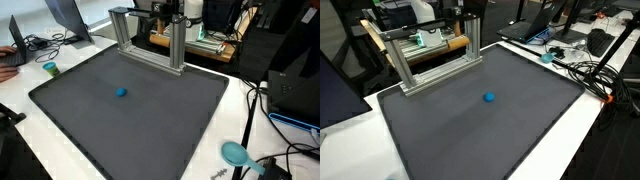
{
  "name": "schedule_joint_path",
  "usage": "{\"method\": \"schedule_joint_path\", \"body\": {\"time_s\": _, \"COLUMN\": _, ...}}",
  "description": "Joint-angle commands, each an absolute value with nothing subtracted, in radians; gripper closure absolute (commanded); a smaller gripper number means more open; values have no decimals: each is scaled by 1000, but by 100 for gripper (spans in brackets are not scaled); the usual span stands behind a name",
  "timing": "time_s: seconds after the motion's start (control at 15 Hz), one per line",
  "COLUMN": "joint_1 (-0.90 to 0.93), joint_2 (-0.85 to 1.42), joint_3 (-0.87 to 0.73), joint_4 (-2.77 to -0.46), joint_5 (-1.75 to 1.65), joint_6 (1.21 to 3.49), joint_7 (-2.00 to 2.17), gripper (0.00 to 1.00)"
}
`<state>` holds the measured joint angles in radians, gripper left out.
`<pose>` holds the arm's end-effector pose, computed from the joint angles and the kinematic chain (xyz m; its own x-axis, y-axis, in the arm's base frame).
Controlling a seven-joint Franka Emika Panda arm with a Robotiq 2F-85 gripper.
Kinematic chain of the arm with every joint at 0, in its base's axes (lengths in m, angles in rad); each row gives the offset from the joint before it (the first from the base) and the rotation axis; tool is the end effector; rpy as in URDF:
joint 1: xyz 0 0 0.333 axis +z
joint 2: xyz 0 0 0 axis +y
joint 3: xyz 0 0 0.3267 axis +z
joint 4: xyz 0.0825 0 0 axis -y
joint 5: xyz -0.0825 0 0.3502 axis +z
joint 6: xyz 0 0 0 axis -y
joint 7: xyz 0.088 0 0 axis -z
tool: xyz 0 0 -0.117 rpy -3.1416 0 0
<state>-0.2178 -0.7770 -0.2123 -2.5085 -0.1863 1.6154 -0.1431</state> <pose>0.2294 -0.1412 0.5166 0.9721 -0.1958 -0.1290 -0.1953 -0.9806 0.0171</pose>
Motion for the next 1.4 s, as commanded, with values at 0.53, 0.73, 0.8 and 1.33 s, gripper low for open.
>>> {"method": "schedule_joint_path", "body": {"time_s": 0.53, "joint_1": -139, "joint_2": -872, "joint_3": -151, "joint_4": -2541, "joint_5": -80, "joint_6": 1732, "joint_7": -84, "gripper": 0}}
{"method": "schedule_joint_path", "body": {"time_s": 0.73, "joint_1": -121, "joint_2": -839, "joint_3": -79, "joint_4": -2562, "joint_5": -95, "joint_6": 1858, "joint_7": -13, "gripper": 0}}
{"method": "schedule_joint_path", "body": {"time_s": 0.8, "joint_1": -126, "joint_2": -826, "joint_3": -54, "joint_4": -2566, "joint_5": -108, "joint_6": 1890, "joint_7": 27, "gripper": 0}}
{"method": "schedule_joint_path", "body": {"time_s": 1.33, "joint_1": -120, "joint_2": -804, "joint_3": -9, "joint_4": -2568, "joint_5": -111, "joint_6": 1914, "joint_7": 97, "gripper": 0}}
